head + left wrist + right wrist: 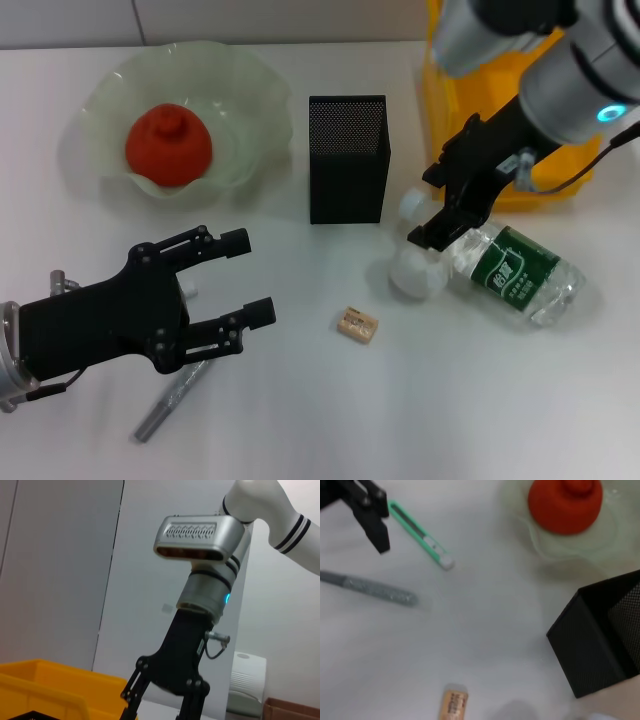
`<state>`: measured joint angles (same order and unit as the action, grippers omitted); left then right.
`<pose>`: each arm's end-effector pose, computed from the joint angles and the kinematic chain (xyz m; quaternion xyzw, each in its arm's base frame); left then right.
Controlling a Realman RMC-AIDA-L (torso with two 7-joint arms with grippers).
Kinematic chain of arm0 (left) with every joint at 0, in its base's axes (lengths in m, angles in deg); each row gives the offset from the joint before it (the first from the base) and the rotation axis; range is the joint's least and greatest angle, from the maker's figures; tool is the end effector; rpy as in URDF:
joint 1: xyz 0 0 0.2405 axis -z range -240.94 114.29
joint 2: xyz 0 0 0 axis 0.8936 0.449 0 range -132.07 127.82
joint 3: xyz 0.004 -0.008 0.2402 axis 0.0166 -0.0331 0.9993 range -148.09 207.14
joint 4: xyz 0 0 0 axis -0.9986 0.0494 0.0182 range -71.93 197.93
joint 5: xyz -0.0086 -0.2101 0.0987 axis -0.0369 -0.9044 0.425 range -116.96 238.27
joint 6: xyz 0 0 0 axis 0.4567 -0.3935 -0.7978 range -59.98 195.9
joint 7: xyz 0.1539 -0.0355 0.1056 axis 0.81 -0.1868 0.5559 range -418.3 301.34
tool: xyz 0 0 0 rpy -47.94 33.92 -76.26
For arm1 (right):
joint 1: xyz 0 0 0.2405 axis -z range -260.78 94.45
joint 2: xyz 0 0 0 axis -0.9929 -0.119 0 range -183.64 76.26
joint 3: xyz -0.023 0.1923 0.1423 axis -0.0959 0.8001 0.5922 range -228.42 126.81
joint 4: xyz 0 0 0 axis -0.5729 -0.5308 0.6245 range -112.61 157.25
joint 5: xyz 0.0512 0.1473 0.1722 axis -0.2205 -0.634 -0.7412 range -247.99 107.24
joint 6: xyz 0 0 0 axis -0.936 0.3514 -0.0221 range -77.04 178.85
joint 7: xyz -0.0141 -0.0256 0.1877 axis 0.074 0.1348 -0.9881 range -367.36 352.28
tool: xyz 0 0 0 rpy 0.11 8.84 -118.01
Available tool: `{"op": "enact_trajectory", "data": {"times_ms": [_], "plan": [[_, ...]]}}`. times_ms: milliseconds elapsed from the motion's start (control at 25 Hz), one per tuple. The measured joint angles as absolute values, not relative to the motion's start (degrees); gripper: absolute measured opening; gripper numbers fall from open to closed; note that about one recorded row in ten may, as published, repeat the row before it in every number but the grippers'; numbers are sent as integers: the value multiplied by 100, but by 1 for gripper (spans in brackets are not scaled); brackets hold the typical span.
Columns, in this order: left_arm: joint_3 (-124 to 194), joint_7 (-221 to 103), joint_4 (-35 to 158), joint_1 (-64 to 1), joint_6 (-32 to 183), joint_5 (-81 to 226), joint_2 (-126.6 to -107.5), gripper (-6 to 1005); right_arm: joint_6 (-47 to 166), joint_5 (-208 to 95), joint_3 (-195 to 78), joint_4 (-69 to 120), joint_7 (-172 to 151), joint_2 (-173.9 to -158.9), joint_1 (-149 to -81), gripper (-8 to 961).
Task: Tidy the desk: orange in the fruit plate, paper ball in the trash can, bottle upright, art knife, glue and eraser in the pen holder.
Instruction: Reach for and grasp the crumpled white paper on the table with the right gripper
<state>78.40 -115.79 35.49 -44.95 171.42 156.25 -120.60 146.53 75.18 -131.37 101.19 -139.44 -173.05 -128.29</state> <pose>-0.2501 0.2667 -0.0383 -0.9054 -0.1317 -0.3897 0.1055 0.1029 0.3793 -0.0388 -0.9700 0.1099 -0.1886 0.1069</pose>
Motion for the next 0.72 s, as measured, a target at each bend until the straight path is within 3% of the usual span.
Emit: {"op": "enact_trajectory", "data": {"times_ms": [720], "plan": [[7861, -11579, 3549, -4443, 17044, 15639, -12060, 781, 14128, 7624, -13871, 9351, -13959, -17322, -12889, 764]]}}
